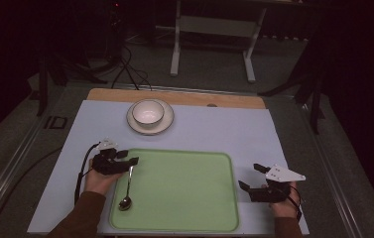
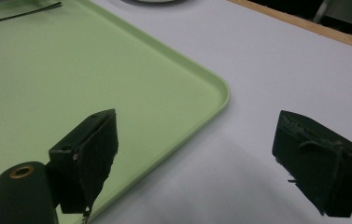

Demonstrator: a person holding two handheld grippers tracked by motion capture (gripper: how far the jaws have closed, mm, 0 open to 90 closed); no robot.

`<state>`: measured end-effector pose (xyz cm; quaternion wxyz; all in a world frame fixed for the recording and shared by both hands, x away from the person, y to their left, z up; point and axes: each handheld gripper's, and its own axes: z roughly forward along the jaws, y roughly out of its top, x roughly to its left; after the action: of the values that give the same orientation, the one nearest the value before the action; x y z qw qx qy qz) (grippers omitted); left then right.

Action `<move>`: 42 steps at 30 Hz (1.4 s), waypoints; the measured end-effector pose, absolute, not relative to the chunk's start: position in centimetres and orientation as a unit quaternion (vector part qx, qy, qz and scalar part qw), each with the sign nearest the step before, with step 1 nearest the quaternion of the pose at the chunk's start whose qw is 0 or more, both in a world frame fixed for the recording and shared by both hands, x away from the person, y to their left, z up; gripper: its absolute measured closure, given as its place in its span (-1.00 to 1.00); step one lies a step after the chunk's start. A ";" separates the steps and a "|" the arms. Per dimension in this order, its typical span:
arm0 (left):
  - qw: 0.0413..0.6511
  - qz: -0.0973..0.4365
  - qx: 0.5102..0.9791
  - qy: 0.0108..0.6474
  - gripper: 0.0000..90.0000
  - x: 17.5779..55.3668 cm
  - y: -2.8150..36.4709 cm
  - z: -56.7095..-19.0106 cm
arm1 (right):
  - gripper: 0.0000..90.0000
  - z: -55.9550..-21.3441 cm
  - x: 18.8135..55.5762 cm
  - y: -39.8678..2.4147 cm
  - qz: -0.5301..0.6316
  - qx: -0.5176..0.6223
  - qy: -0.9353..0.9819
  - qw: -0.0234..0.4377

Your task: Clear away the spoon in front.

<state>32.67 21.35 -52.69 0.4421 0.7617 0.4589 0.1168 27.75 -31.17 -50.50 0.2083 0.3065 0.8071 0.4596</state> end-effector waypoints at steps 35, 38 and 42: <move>0.463 0.278 0.698 0.470 -0.08 29.3 26.9 -48.5 | -0.69 -50.1 27.7 -32.5 0.476 0.323 0.789 0.218; 0.463 0.291 0.683 0.484 -0.08 29.0 28.1 -48.3 | -0.69 -50.1 27.8 -32.6 0.477 0.325 0.787 0.218; 0.464 0.295 0.677 0.489 -0.08 28.9 28.7 -48.3 | -0.69 -50.1 27.8 -32.6 0.477 0.325 0.787 0.218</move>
<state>28.91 28.68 -48.25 0.4643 0.6767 0.4891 0.2954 27.78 -32.59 -50.09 0.2179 0.3248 0.7870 0.4771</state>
